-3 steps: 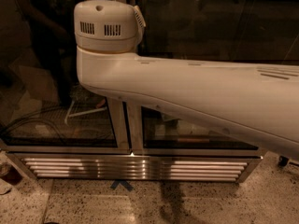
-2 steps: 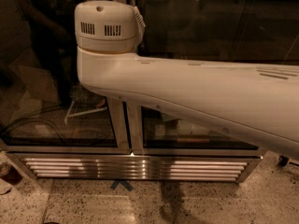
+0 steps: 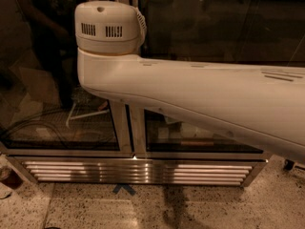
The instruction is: Place 7up can into top drawer
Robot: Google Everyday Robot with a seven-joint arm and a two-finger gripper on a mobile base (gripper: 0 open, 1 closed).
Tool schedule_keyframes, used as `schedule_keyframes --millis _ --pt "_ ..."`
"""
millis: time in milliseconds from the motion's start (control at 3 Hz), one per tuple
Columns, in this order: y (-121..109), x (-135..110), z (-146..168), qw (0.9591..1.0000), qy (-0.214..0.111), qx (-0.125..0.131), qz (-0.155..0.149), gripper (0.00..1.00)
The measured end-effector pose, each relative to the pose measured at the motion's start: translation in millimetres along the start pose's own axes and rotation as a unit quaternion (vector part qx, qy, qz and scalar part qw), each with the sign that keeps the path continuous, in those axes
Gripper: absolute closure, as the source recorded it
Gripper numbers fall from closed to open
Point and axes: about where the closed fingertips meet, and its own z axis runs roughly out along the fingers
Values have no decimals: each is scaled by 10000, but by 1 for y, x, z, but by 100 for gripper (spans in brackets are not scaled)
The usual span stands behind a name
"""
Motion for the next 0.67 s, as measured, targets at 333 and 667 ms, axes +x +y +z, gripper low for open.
schedule_keyframes --millis 333,667 --pt "0 0 0 10000 0 0 0 13" --pt "0 0 0 10000 0 0 0 0"
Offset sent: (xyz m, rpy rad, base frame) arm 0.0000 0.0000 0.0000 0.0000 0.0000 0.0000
